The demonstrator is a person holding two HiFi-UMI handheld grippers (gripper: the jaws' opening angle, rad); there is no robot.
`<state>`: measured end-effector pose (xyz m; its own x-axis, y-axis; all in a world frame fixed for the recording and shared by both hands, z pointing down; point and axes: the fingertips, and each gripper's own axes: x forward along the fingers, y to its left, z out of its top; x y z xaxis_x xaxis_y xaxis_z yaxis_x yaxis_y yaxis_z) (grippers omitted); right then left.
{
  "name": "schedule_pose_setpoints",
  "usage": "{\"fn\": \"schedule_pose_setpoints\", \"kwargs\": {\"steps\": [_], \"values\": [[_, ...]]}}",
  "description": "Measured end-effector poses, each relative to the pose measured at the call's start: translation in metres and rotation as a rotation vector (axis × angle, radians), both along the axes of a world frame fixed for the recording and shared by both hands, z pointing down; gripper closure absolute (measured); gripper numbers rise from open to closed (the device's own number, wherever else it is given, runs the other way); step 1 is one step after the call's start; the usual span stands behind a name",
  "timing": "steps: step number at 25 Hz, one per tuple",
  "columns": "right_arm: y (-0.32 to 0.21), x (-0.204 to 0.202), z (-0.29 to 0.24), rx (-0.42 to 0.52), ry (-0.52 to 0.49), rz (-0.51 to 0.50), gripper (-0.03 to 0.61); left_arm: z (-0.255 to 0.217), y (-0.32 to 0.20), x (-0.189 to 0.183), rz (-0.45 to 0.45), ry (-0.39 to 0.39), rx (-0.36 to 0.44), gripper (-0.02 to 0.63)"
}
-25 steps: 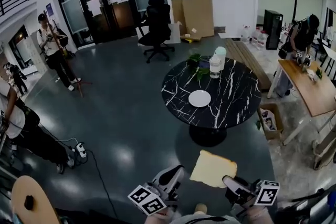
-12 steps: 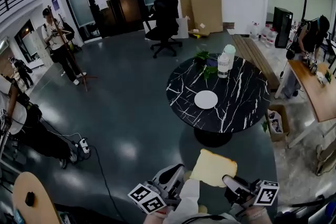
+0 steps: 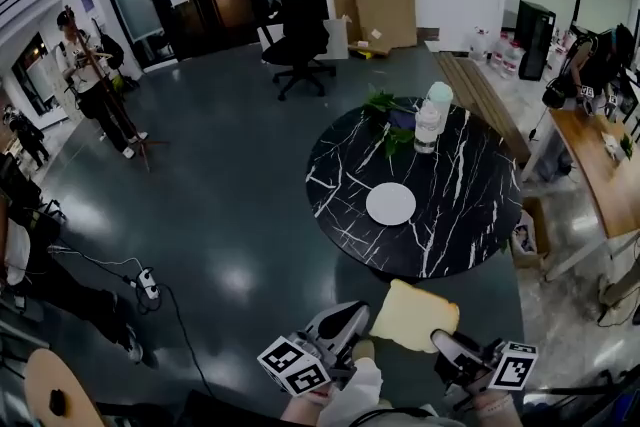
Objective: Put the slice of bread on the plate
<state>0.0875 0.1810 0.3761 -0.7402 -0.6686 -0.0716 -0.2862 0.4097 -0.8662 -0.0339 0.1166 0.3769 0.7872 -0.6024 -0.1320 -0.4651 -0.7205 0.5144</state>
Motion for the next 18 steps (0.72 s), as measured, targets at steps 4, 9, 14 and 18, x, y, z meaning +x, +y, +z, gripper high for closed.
{"fn": "schedule_pose_setpoints", "kwargs": {"steps": [4,9,14,18], "values": [[-0.045,0.003,0.003,-0.005,0.024,0.044,0.488,0.003,-0.044,0.007,0.029,-0.027,0.030,0.604],[-0.093,0.000,0.006,-0.009,0.055,0.080,0.488,0.008,-0.091,0.012,0.032,-0.035,-0.001,0.604],[-0.128,-0.003,0.018,-0.027,0.155,0.100,0.488,0.012,-0.129,0.011,0.042,-0.040,-0.012,0.604],[-0.153,0.001,0.027,-0.055,0.180,0.137,0.488,0.028,-0.151,0.010,0.067,-0.053,-0.022,0.604]]}}
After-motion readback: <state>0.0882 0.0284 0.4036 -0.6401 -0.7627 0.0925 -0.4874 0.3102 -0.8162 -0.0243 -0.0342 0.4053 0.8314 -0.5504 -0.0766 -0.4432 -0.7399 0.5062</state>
